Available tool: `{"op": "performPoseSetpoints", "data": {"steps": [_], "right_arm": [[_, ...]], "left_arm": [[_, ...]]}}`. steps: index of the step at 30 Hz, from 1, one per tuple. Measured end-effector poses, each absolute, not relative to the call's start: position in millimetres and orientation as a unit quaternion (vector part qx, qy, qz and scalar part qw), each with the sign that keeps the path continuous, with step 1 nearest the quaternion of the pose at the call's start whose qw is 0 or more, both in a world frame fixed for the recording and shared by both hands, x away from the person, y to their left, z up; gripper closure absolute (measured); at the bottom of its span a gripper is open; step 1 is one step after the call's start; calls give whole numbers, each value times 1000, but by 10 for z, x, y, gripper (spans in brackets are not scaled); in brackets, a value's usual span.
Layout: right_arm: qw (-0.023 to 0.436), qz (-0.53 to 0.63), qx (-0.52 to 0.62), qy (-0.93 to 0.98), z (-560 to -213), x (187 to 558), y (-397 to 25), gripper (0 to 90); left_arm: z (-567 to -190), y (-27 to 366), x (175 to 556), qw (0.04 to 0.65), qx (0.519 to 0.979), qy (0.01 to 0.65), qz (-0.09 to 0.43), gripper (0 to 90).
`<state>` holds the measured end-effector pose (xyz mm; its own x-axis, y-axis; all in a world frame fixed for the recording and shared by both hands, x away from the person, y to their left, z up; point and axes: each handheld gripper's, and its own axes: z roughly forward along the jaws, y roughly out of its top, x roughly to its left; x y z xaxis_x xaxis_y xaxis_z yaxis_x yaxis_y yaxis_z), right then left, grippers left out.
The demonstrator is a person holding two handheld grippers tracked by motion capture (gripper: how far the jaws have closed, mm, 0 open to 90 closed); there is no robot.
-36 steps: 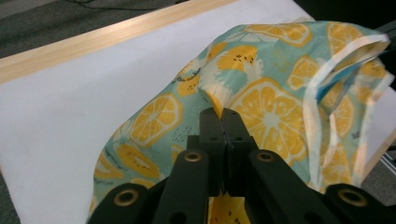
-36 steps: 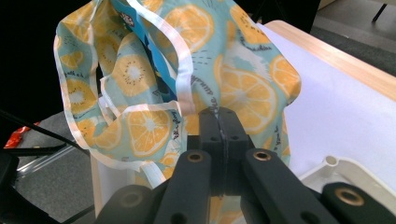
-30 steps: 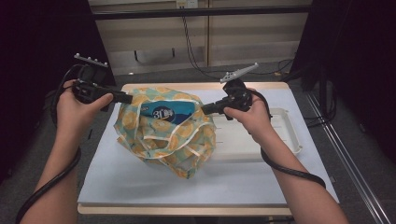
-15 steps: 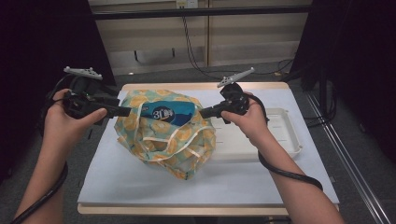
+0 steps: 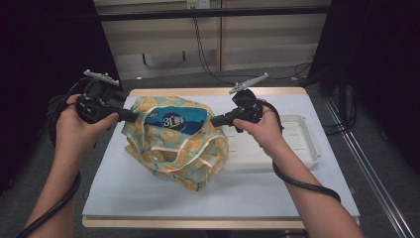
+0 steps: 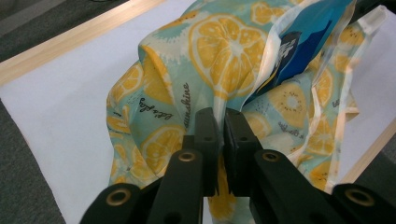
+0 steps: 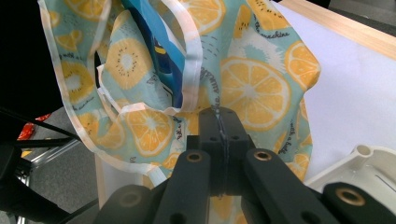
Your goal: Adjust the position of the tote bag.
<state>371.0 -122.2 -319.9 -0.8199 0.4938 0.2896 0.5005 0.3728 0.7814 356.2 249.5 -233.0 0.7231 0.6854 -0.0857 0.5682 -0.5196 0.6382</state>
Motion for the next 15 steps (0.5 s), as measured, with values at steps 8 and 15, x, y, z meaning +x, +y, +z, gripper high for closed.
{"op": "performPoseSetpoints", "data": {"steps": [8,15], "right_arm": [[-1,-473,-301,-828,-3155,3705,-1245,900],[0,-481,-310,-820,-3126,3739,-1277,900]], "left_arm": [[-2113,2538,3588,382,848,362,70,900],[-2203,2561,3845,393,828,396,65,900]]}}
